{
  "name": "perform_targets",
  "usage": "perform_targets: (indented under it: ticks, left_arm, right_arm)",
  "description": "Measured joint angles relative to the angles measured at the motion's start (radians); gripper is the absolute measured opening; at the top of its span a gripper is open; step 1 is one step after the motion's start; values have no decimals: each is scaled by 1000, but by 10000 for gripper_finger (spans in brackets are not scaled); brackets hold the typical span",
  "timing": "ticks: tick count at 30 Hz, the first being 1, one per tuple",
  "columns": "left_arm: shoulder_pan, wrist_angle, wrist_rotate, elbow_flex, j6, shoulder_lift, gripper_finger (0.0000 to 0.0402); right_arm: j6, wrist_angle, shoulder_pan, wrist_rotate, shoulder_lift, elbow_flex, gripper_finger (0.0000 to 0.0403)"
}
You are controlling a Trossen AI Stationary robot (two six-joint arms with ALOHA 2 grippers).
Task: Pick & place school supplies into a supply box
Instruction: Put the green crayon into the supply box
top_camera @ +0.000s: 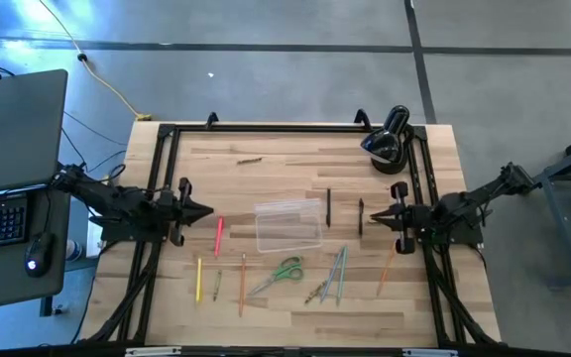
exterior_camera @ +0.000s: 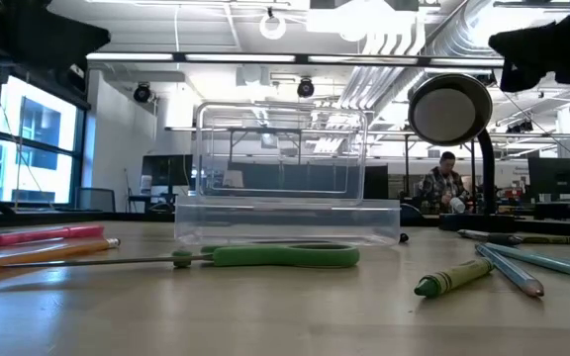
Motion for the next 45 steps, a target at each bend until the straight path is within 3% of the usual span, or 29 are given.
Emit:
perform_targets:
  ticks: [6, 12, 17, 21, 28, 33, 36, 45]
  left_arm:
    - [0, -5, -93, 47, 45, 0, 44]
    - [0, -15, -112, 53, 52, 0, 44]
    - [0, -14, -223, 53, 83, -1, 44]
    - [0, -17, -235, 53, 100, -1, 44]
    - [0, 7, -139, 53, 50, -1, 44]
    - [0, 13, -141, 54, 36, -1, 49]
    - [0, 45, -149, 54, 36, 1, 72]
    - [0, 96, -262, 55, 37, 1, 189]
  right_arm:
    - [14, 93, 0, -42, 0, 0, 0]
    - [-164, 122, 0, -42, 0, 0, 0]
    - [-326, 212, 0, 26, 0, 0, 0]
    - [-430, 250, 0, 84, 0, 0, 0]
    - [-396, 258, 0, -1, 0, 0, 0]
    - [-268, 276, 0, 155, 0, 0, 4]
    - [-210, 272, 0, 215, 0, 0, 21]
    - [-174, 265, 0, 215, 24, 0, 108]
